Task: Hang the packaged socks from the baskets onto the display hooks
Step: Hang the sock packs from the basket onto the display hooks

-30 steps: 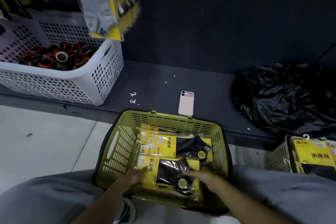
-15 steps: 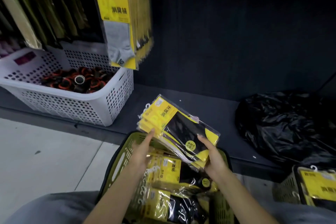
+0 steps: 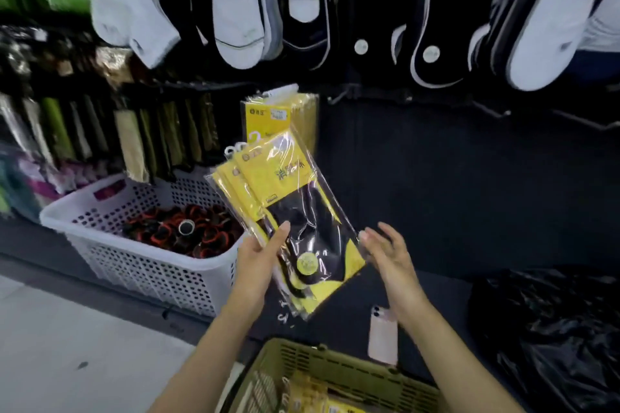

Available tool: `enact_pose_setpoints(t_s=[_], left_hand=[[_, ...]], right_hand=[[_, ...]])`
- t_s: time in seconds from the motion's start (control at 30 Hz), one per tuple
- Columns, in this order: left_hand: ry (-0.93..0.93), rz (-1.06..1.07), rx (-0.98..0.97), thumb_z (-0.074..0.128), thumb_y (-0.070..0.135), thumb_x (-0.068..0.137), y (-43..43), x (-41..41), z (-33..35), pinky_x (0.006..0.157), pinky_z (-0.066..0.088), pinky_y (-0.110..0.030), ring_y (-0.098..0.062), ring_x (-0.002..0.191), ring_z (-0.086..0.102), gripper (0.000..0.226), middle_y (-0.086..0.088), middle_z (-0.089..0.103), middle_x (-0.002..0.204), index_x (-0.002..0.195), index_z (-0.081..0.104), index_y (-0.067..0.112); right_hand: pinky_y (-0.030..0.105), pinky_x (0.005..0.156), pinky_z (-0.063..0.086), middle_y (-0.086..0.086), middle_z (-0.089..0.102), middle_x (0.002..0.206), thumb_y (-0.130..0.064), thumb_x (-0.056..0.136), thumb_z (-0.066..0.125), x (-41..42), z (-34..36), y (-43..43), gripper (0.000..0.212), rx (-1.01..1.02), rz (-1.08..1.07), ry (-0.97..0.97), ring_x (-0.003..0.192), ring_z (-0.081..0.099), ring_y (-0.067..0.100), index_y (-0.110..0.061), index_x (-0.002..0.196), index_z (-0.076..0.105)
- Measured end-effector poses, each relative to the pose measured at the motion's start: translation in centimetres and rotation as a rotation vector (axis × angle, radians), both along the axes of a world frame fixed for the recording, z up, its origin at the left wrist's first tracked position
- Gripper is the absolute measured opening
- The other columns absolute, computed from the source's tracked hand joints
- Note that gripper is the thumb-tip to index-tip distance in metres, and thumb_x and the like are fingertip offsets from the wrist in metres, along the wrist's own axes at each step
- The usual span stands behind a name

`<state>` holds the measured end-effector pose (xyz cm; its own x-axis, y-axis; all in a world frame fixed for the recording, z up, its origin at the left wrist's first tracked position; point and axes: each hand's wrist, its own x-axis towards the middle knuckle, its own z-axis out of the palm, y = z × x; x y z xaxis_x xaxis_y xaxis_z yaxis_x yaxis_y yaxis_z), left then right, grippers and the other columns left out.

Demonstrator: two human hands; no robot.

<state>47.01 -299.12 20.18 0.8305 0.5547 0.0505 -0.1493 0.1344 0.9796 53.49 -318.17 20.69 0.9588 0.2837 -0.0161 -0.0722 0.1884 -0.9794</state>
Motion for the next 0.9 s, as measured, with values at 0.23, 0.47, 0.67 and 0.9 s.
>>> enact_pose_setpoints(t_s=[0.23,0.47,0.67,0.9], left_hand=[[-0.086,0.036,0.198,0.072,0.033,0.076,4.5,-0.9,2.0,0.059,0.045,-0.001,0.011,0.082,0.064,0.023,0.026,0.07,0.089,0.097,0.063,0.034],[-0.025,0.211,0.317,0.07,0.06,0.063,8.8,-1.0,2.8,0.073,0.048,-0.012,-0.01,0.09,0.06,0.049,0.016,0.065,0.091,0.098,0.061,0.026],[-0.076,0.354,0.302,0.049,0.063,0.075,11.6,-0.8,2.6,0.055,0.037,-0.028,-0.018,0.06,0.044,0.063,-0.01,0.049,0.068,0.077,0.054,0.0],[-0.072,0.549,0.343,0.053,0.057,0.077,14.2,-1.8,2.5,0.05,0.03,-0.027,-0.009,0.05,0.035,0.041,0.009,0.035,0.053,0.059,0.038,0.024]], right_hand=[[0.026,0.092,0.052,-0.003,0.062,0.125,-0.035,0.083,0.068,2.4,6.0,8.4,0.05,-0.105,0.175,-0.196,0.108,0.062,0.007,-0.022,0.129,0.053],[0.04,0.096,0.05,0.008,0.069,0.105,-0.038,0.078,0.07,3.3,8.7,14.4,0.039,-0.013,0.154,-0.252,0.097,0.067,0.023,-0.008,0.104,0.065],[0.053,0.101,0.045,0.006,0.069,0.093,-0.027,0.092,0.06,5.8,8.7,15.8,0.008,0.07,-0.046,-0.292,0.102,0.064,0.034,-0.023,0.085,0.06],[0.046,0.098,0.05,0.006,0.071,0.106,-0.024,0.094,0.058,8.7,9.5,18.9,0.021,-0.013,-0.06,-0.356,0.102,0.067,0.021,-0.014,0.111,0.062]])
